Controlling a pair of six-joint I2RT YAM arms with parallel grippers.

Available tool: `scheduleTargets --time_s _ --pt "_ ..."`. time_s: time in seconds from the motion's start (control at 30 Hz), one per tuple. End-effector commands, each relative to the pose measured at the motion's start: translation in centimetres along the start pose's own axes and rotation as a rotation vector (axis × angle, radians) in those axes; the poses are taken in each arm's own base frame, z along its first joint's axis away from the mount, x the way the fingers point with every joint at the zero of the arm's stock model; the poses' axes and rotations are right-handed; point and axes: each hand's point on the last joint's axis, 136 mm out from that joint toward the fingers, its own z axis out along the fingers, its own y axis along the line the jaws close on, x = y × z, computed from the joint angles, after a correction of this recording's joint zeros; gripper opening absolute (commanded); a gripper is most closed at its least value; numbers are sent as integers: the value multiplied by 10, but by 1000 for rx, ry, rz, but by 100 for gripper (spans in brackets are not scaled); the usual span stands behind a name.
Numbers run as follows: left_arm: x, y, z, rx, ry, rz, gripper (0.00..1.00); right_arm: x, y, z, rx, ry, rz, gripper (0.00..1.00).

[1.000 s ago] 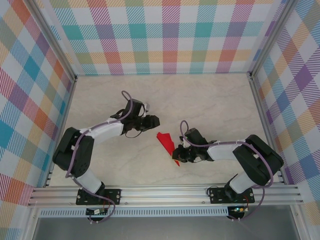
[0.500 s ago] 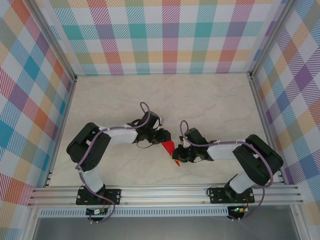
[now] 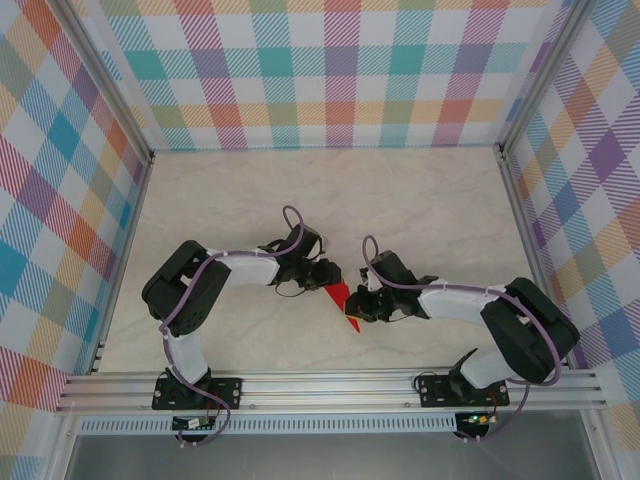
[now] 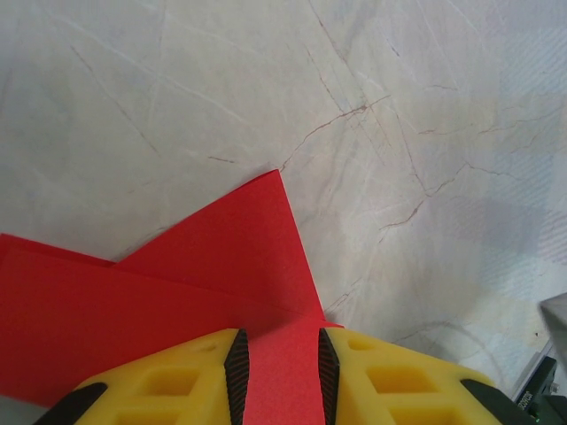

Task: Fold a paper plane with a square sheet of paper (pick it up from the middle)
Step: Fold the wing for the fifth time at the center of the table.

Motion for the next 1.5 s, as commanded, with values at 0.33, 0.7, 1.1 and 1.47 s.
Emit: scheduleTargets --time_s 0.33,0.7,1.1,1.47 --pt "10 24 11 -78 34 -3 30 -15 -26 25 126 12 50 16" --pt "13 31 14 -103 47 -11 30 6 2 2 2 67 -15 19" --pt "12 30 13 -105 50 -5 30 32 -47 9 126 127 52 19" --pt "13 31 14 -108 55 -6 29 38 -21 -11 25 110 4 21"
